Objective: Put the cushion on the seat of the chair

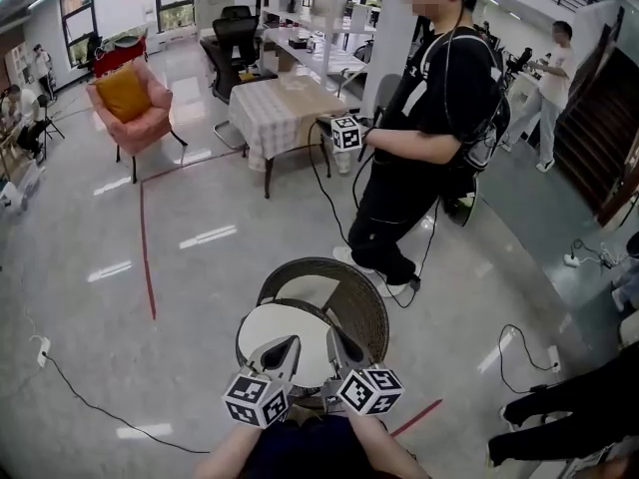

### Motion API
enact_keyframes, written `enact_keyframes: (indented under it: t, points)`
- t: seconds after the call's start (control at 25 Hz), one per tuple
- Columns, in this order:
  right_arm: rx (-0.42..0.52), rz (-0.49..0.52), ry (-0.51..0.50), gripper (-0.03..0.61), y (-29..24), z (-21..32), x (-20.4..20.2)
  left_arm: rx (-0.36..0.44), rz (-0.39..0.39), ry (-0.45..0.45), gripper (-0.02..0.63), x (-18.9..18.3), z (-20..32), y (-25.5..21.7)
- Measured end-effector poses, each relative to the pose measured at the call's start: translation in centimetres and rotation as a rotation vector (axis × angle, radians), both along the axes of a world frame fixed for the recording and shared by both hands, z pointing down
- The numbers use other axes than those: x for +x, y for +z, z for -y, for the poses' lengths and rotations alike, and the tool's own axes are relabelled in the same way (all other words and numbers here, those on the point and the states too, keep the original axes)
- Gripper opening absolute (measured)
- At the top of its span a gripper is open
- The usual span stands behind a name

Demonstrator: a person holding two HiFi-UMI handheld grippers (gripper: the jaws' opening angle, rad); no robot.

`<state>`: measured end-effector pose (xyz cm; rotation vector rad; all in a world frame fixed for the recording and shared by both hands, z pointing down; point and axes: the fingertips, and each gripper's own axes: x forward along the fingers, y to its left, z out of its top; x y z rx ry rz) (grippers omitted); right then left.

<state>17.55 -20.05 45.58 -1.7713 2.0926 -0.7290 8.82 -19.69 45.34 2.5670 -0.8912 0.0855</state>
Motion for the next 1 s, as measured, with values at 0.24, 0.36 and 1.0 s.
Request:
enact_keyframes:
  t: [0.24,0.36,1.0]
  points:
    - [-0.013,-0.012,-0.036,0.002,0.6,0.0,0.5,0.032,0.065,0.008,0.006,1.3,-0.2,0.9]
    - [-0.021,-0.016,-0.053,0.002,0.8,-0.2,0.5,0.044,0.093,0.010,0.006,1.9,-0.3,1.0]
    - [-0.031,0.079,-0.080,0.002,1.8,-1.1,0.0,0.036,0.113,-0.009,0.000,1.2,-0.8,2.4]
